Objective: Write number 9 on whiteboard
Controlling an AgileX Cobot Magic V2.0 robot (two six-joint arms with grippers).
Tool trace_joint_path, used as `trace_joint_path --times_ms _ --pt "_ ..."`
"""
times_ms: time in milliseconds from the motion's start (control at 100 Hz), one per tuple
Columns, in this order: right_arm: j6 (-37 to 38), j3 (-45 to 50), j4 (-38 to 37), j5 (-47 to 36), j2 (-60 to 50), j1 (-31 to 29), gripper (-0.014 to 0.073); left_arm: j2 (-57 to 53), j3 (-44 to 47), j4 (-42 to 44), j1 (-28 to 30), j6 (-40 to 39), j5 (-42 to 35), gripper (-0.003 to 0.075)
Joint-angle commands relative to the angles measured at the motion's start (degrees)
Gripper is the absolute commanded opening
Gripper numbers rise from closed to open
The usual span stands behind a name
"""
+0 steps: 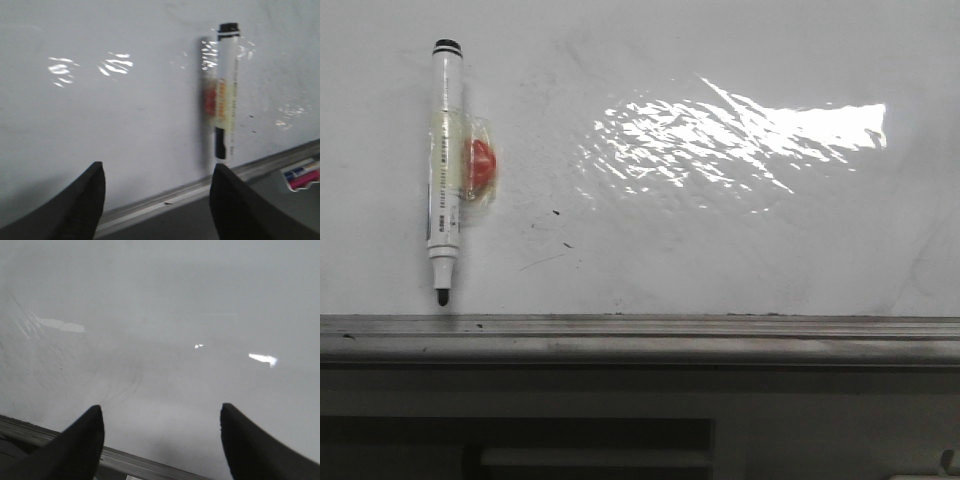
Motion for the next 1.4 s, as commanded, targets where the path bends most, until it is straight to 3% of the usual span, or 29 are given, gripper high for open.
trace_joint_path --times_ms 0,180,400,700,820,940,980,1110,1240,1390 --pt "-0.79 -2.02 0.04 -3.88 0.83 0.13 0.0458 2.74 -2.03 -7.39 -3.45 0.98 -2.76 0.0393" --pt "-0.79 -2.02 0.04 -3.88 0.83 0.13 0.0411 9.58 -2.03 -12.15 -10.79 0.98 -6.91 0.0387" --pt "-0.79 -2.02 0.04 -3.88 0.83 0.13 0.0398 15.95 -2.03 -19.76 -17.21 0.98 -18.71 0.0387" --pt "-0.79 -2.02 0.04 -3.88 0.83 0.13 0.0398 21.82 -2.03 -21.60 -18.88 0.98 -22.87 0.0380" --pt "-0.79 -2.02 0.04 -3.63 0.83 0.13 0.0398 23.50 -2.03 -22.71 -18.88 0.98 -23.18 0.0268" --pt "-0.79 -2.02 1.11 -2.80 0.83 0.86 0.0398 23.57 -2.65 -22.71 -18.88 0.98 -21.39 0.0026" --pt "-1.06 -2.02 1.85 -2.68 0.83 1.64 0.0398 23.42 -3.19 -22.06 -18.88 1.64 -20.08 -0.0019" --pt "-13.89 -2.87 10.29 -0.29 0.83 6.26 0.0398 21.77 -6.76 -17.96 -18.88 17.19 -11.97 -0.0020" --pt "-30.42 -3.21 24.95 0.70 0.95 11.42 0.0398 21.15 -10.83 -12.64 -18.88 35.39 -0.63 -0.0020" --pt "-42.60 -3.25 34.95 1.52 4.00 15.52 0.0398 21.15 -11.62 -9.66 -18.88 46.54 3.91 -0.0020"
